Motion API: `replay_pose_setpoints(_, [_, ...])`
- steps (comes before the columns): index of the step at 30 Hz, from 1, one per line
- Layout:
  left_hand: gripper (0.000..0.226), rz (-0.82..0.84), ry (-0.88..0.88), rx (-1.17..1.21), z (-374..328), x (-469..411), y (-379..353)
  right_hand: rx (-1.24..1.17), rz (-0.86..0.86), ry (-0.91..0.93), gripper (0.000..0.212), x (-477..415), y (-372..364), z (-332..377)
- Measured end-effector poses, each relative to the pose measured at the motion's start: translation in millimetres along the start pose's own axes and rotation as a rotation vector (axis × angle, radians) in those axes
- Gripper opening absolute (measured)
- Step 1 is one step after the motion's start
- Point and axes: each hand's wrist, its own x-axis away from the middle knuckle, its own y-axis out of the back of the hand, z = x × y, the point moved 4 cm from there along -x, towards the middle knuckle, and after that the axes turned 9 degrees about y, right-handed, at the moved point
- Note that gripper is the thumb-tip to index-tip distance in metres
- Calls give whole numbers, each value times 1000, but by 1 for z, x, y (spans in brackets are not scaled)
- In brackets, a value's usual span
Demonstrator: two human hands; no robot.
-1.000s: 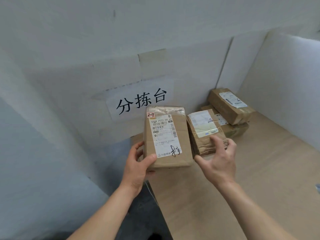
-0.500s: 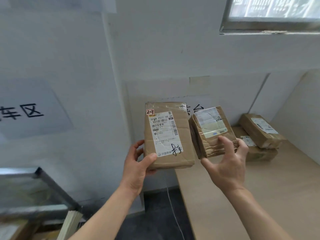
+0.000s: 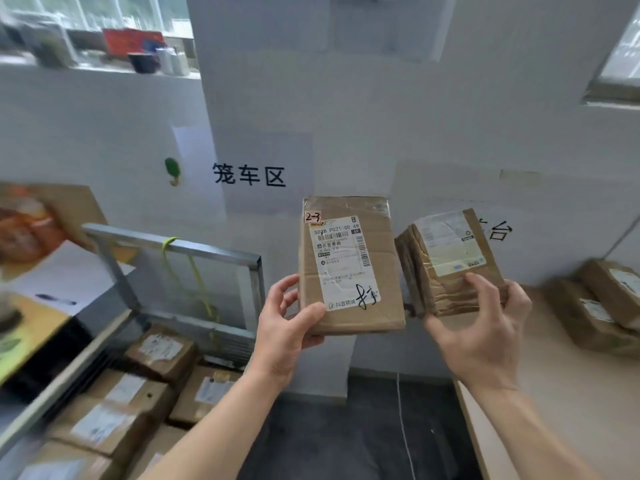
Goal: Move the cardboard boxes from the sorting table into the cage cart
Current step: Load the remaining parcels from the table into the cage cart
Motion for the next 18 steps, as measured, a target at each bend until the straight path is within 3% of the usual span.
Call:
replay_pose_setpoints(11, [69,-265,-161,67,-48,110,138,-273,144,167,86,39,-47,147])
replay_pose_setpoints(15, [78,-400,-209,124,-53,153,173,-387,212,264,87,48,-66,186])
replay_pose_setpoints(18, [68,-528,-250,115,-49,189,194,-489,286,322,87,60,-82,211])
